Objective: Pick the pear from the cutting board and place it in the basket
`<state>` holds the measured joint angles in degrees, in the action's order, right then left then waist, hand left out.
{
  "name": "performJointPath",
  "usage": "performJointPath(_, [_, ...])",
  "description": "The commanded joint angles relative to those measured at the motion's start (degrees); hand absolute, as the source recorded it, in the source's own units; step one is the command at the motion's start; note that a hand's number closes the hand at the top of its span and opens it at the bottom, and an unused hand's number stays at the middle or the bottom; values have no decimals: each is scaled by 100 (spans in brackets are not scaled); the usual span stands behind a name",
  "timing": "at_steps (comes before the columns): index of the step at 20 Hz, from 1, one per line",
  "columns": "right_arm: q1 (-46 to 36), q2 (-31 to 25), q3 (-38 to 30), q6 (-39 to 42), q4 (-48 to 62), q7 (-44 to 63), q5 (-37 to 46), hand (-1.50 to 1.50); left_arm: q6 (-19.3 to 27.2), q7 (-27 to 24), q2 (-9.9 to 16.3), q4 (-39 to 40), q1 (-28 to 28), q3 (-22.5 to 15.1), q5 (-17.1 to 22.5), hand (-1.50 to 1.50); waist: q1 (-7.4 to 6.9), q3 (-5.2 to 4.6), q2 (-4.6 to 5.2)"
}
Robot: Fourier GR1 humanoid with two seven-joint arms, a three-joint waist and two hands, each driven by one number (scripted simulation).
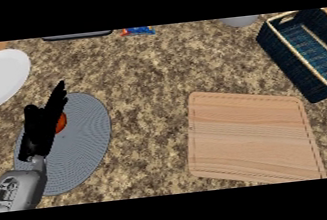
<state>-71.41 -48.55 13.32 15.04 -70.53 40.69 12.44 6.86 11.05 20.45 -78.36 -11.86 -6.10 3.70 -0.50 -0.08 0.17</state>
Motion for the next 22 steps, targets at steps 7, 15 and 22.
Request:
performJointPath(7, [234, -655, -53, 140, 2042, -1883, 1114, 150, -56, 249, -30, -67, -220, 62, -94, 0, -78, 9, 34])
performJointPath(15, [417, -671, -362, -119, 3364, -3801, 1401, 150, -212, 285, -46, -124, -162, 96, -130, 0, -99, 11, 37])
performJointPath(22, [64, -352, -409, -427, 4504, -4286, 1921, 150, -93, 362, -243, -343, -145, 12, -302, 0, -193, 11, 45])
